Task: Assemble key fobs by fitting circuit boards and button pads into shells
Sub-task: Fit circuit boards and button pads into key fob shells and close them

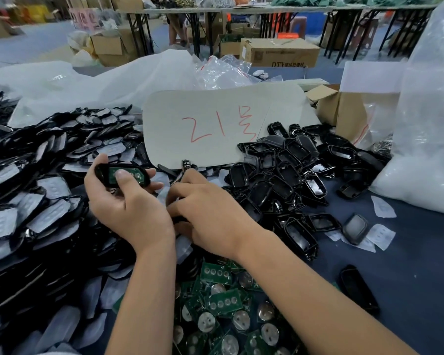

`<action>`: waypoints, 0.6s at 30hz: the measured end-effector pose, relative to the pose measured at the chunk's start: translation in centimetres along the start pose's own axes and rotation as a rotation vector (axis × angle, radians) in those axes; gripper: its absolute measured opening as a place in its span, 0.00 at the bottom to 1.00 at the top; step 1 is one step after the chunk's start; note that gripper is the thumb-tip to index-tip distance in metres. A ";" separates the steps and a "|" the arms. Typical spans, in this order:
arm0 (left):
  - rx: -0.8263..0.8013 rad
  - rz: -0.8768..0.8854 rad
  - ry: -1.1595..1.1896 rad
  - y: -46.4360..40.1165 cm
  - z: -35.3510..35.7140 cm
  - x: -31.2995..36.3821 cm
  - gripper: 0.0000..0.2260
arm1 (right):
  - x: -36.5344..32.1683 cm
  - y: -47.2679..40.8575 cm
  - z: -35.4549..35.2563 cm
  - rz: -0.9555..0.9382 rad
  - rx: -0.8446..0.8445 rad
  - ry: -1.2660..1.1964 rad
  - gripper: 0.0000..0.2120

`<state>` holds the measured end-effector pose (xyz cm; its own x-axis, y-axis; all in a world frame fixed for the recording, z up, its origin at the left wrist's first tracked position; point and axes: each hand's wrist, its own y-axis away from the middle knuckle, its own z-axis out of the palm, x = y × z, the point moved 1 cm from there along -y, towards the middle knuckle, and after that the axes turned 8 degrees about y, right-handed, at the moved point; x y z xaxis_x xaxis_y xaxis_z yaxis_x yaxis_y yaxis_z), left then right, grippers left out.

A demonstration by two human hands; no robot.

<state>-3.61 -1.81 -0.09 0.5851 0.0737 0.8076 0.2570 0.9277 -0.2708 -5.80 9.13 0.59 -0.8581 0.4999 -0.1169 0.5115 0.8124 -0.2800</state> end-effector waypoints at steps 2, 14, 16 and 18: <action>-0.019 -0.017 -0.018 0.1 0.0 -0.2 0.15 | 0.5 0.6 -0.3 0.064 -0.037 -0.092 0.14; -0.248 -0.174 -0.027 1.1 0.6 -0.9 0.17 | 4.6 5.2 -3.4 0.359 0.108 -0.447 0.04; -0.327 -0.200 0.004 1.7 0.8 -0.7 0.19 | 6.0 6.2 -3.7 0.453 0.136 -0.496 0.05; -0.419 -0.189 -0.019 2.4 1.2 -0.6 0.14 | 7.1 7.1 -3.9 0.528 0.163 -0.526 0.06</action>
<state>-4.24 0.86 -0.56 0.4848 -0.0722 0.8717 0.6489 0.6979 -0.3031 -8.11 19.65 1.44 -0.4305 0.5680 -0.7015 0.8819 0.4301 -0.1929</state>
